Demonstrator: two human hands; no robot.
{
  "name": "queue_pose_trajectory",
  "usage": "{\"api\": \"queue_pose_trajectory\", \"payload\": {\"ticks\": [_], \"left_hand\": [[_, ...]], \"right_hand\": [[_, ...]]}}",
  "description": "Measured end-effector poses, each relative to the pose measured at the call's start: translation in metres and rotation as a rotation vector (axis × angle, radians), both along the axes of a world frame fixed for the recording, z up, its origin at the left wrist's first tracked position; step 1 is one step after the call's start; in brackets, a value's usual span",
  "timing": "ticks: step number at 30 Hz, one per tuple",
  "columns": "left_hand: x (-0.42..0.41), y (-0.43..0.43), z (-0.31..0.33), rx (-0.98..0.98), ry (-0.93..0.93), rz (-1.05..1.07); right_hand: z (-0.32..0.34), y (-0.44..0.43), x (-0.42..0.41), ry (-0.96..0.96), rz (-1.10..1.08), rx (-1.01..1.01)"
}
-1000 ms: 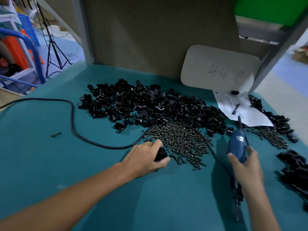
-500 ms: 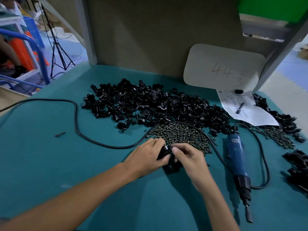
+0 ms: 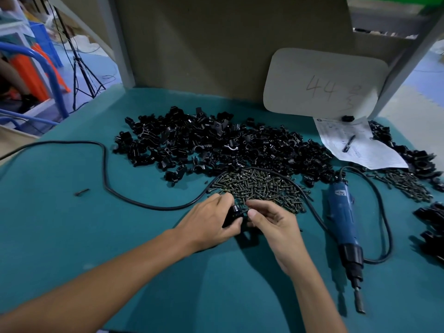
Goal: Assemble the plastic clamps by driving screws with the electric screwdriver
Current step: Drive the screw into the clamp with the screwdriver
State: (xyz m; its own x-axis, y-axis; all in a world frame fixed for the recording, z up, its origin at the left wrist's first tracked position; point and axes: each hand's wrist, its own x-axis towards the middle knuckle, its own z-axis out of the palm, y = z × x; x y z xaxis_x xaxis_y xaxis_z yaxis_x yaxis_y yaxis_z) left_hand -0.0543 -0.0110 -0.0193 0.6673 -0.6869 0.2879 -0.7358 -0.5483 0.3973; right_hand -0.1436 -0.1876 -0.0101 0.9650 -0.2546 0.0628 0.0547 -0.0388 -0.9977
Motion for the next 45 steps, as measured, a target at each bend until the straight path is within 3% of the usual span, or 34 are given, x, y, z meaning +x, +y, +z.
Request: {"api": "queue_pose_trajectory", "payload": {"ticks": [17,24,36,38,41,43,45], "left_hand": [[-0.003,0.0,0.004,-0.013,-0.053,-0.017],[-0.006,-0.001,0.008,-0.057,-0.113,-0.025],[-0.007,-0.002,0.013,-0.049,-0.186,-0.07],[-0.007,-0.001,0.012,-0.025,-0.138,-0.044],[-0.006,0.0,0.009,-0.015,-0.074,-0.001],[-0.005,0.0,0.009,-0.007,-0.075,-0.007],[-0.005,0.0,0.008,0.0,-0.072,-0.015]], "right_hand": [[0.004,0.003,-0.001,0.044,0.003,0.028],[0.003,0.011,-0.005,0.056,-0.021,-0.388],[0.007,0.011,-0.004,0.091,-0.027,-0.568],[0.015,-0.003,-0.008,0.1,-0.139,-0.661],[0.028,-0.048,-0.022,0.129,-0.497,-0.877],[0.033,-0.08,-0.029,0.309,-0.646,-0.967],[0.037,-0.106,-0.031,0.546,-0.615,-1.027]]}}
